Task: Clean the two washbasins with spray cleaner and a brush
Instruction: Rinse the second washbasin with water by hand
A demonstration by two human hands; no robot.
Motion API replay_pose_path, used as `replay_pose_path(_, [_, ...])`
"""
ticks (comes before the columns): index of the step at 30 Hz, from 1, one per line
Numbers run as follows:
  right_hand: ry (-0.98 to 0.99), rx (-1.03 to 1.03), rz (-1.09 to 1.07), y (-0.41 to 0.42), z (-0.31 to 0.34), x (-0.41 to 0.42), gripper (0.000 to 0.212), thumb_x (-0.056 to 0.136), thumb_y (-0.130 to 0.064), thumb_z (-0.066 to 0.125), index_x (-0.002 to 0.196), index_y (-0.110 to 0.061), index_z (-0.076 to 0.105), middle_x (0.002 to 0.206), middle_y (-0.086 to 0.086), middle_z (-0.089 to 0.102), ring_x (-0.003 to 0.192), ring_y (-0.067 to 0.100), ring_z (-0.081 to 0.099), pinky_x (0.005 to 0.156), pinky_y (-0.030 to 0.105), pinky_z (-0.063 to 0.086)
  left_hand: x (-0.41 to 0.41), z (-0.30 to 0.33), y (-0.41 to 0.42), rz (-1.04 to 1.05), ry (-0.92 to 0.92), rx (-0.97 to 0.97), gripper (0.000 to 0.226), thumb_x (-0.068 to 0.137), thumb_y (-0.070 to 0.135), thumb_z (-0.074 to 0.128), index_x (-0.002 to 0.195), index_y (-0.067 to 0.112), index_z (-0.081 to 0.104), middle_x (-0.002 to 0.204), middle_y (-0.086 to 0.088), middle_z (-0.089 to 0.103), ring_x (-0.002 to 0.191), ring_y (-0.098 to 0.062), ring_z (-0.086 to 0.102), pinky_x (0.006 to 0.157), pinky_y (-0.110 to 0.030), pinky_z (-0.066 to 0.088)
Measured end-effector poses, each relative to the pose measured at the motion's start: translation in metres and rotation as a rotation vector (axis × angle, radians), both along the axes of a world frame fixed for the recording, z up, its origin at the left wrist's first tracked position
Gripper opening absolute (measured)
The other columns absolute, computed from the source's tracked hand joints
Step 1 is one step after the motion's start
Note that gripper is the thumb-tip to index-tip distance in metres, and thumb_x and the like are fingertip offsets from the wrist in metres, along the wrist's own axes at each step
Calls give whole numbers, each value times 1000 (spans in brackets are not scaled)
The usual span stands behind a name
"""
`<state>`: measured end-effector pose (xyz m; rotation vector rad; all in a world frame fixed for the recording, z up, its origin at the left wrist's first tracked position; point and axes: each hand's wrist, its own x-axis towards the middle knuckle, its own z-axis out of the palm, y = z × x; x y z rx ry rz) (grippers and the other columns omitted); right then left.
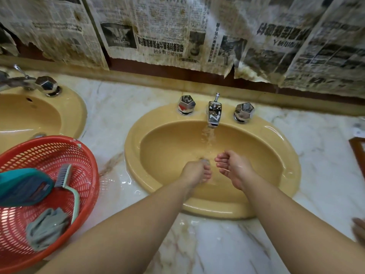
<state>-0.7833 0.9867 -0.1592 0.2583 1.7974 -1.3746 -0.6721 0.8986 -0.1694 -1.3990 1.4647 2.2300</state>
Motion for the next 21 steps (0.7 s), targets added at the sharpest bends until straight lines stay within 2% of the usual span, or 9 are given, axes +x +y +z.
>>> replay_pose_path(1, [14,0,14,0,1,2,28,102,-26,48,84,-13,66,83,6,73,66,16,61,60,29,46,-2,-3,-4,156,50,169,28,104,15,43,84,6,61,84,-15,64,72,-23,60,65,-27,49])
replay_pose_path(3, [70,10,33,5,4,2,24,100,-22,50,84,-13,66,81,5,73,66,16,61,60,29,45,-11,-8,-12,409,116,403,38,110,23,35,103,-3,61,114,-23,66,99,-30,65,90,-34,53])
replay_pose_path(5, [130,13,63,7,7,4,22,98,-19,52,84,-13,68,81,6,74,66,16,62,61,30,45,-22,-9,-22,566,186,560,43,111,24,31,123,-9,56,138,-26,57,128,-36,55,112,-41,43])
replay_pose_path(7, [181,11,107,10,10,7,22,97,-17,53,83,-12,69,82,7,75,68,17,63,62,30,46,-39,-6,-30,644,264,661,47,111,22,28,143,-8,43,148,-24,49,141,-36,45,117,-42,36])
replay_pose_path(9, [245,16,149,12,14,11,23,96,-16,55,81,-12,72,82,8,76,71,17,64,64,32,47,-58,5,-35,688,326,722,48,110,21,27,150,-3,36,145,-24,52,136,-37,49,112,-44,40])
replay_pose_path(13, [446,66,256,16,20,15,24,89,-28,62,76,-13,75,78,5,76,74,25,69,68,40,54,-82,21,-38,743,400,762,36,108,13,38,139,-1,49,122,-24,64,111,-35,64,86,-42,58])
replay_pose_path(15, [551,101,314,18,24,14,21,88,-30,64,75,-18,75,76,1,74,75,21,69,68,36,53,-83,24,-39,734,404,795,33,107,14,42,132,-1,56,107,-20,67,101,-28,66,80,-35,58])
replay_pose_path(18, [664,111,329,21,32,14,20,91,-22,68,72,-25,73,71,-10,71,64,5,62,62,22,45,-74,21,-41,745,359,825,29,109,18,38,121,3,60,90,-15,67,79,-20,62,71,-26,53])
replay_pose_path(21, [774,132,349,20,39,14,18,92,-25,68,73,-27,70,70,-14,68,64,3,59,60,19,43,-55,21,-52,771,279,778,29,110,17,32,102,4,57,69,-8,61,66,-14,55,62,-23,47])
